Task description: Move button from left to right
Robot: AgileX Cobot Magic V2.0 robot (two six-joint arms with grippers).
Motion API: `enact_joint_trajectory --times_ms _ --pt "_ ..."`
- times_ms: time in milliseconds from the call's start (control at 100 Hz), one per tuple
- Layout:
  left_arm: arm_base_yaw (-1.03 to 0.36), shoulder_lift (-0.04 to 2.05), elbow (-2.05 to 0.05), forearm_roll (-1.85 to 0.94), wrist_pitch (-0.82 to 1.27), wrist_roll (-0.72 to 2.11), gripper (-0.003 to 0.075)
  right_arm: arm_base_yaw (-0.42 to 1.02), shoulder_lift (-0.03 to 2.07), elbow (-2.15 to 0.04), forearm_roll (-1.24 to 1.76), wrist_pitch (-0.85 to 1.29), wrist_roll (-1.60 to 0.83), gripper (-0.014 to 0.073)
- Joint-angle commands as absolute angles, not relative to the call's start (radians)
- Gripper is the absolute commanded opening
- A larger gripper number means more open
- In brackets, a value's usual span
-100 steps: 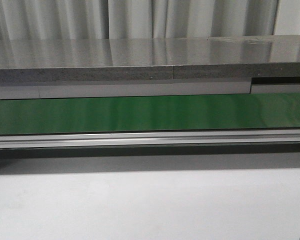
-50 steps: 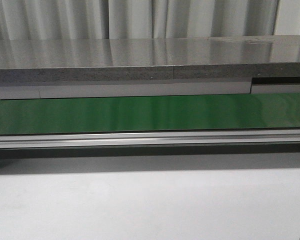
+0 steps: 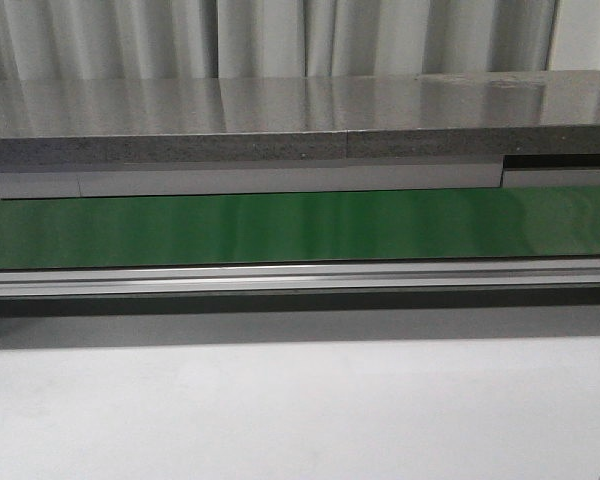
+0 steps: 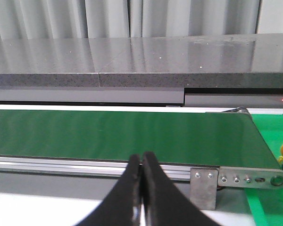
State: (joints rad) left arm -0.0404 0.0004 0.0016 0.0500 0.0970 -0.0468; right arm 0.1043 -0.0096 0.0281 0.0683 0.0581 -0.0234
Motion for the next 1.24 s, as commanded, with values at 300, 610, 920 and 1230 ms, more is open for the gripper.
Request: enact_joint_trajectory --times_ms 300,610,920,1230 --pt "-0.048 -0.033 0.047 0.071 -0.044 -0.094 -0.0020 0.104 -0.028 0.011 0.063 -0.014 -0.023 -0.0089" --pt "-0.048 -0.033 0.047 0.069 -0.046 -0.094 -0.0021 0.104 -0.028 0.011 0.063 -0.014 -0.023 -0.0089" --pt "-0.048 -0.033 0.047 0.069 -0.046 -0.094 -0.0021 0.104 -0.028 0.011 0.063 -0.014 -0.023 -0.0089" --pt "-0.048 -0.033 0.047 0.069 -0.046 -0.094 -0.0021 0.104 -0.028 0.011 0.063 -0.014 -0.023 -0.0089"
